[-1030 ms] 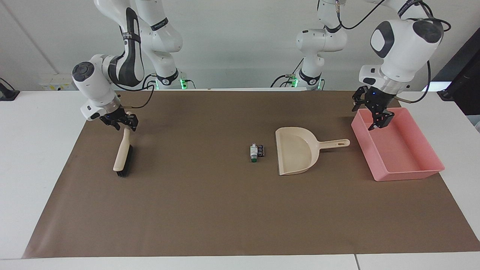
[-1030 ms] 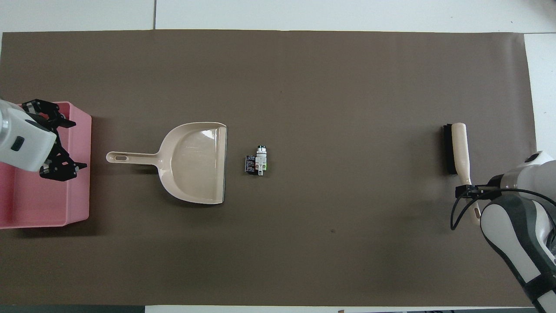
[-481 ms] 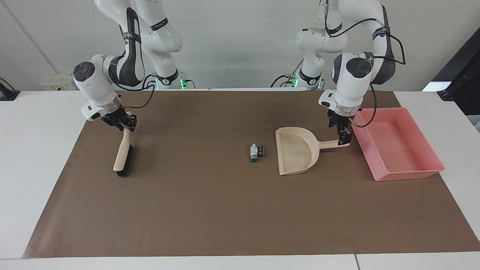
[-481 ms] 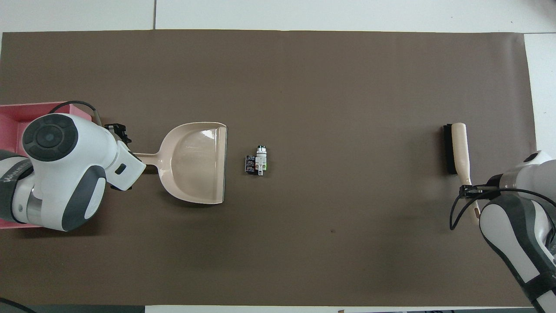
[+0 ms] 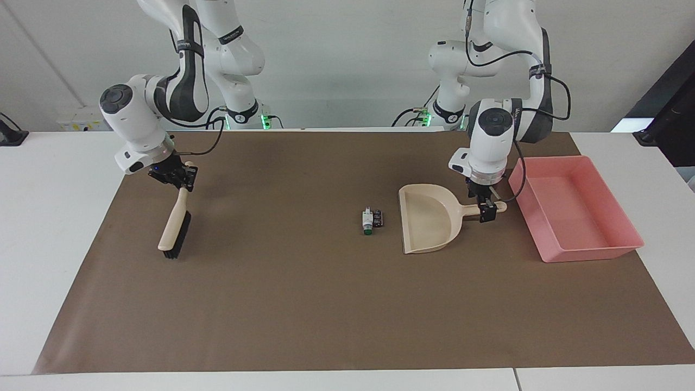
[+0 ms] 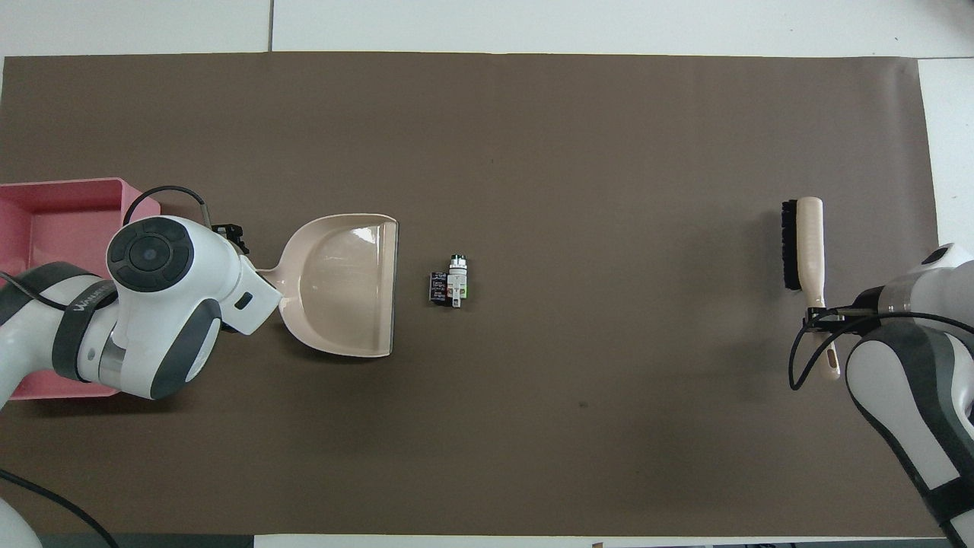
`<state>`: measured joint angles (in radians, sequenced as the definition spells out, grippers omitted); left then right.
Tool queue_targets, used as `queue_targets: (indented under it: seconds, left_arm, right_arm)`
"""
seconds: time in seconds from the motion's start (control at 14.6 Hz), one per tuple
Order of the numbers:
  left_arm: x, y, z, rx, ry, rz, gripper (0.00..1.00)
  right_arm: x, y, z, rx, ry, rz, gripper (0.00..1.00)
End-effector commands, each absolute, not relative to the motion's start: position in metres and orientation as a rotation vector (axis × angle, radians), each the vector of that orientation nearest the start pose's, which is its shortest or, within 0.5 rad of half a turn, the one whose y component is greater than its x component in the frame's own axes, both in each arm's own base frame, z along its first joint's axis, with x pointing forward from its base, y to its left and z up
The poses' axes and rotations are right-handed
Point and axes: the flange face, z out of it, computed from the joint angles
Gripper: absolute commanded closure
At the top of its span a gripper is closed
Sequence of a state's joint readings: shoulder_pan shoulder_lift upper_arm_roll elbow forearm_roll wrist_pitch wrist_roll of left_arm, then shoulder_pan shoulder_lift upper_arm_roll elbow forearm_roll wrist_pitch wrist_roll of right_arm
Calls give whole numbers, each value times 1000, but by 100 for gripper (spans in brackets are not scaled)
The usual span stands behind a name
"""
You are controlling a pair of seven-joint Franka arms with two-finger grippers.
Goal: Clean e-waste and dump in bin
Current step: 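Grasp the dustpan handle with the left gripper while the right gripper grasps the brush, then carry the brush with the right gripper toward the circuit board and dustpan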
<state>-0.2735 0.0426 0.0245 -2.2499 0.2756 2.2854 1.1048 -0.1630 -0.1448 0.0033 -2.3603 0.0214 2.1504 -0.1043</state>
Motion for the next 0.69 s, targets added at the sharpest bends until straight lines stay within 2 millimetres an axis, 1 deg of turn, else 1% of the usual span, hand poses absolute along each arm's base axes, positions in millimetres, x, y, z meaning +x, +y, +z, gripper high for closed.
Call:
queue_targets:
  seconds: [0.0,0.07,0.14,0.21,0.27,0.34,0.41,0.48,0.62]
  left_arm:
    - [509,-124,345,-2118,2029,126,6]
    - [508,-125,346,-2117,2030,128,9]
    - [508,-126,345,-2121,2027,135,18]
    - [506,-124,344,-2126,2027,159,31]
    - [506,-124,344,-2129,2025,166,44]
    - [507,-124,345,-2120,2034,163,62]
    - [509,-125,347,-2111,2038,152,74]
    - [510,-125,349,-2098,2045,146,84]
    - [520,-127,357,-2065,2068,133,92]
  right_arm:
    - [492,-24,418,-3101,78,145,100]
    - [495,-7,424,-3101,36,180,100]
    - [496,13,428,-3104,-23,203,100]
    - [495,35,428,-3117,-72,228,100]
    - [494,49,428,-3122,-107,248,100]
    - [494,59,421,-3139,-158,272,100]
    - [493,85,418,-3158,-259,278,100]
    - [498,101,422,-3162,-307,279,100]
    - [514,122,427,-3166,-317,287,100]
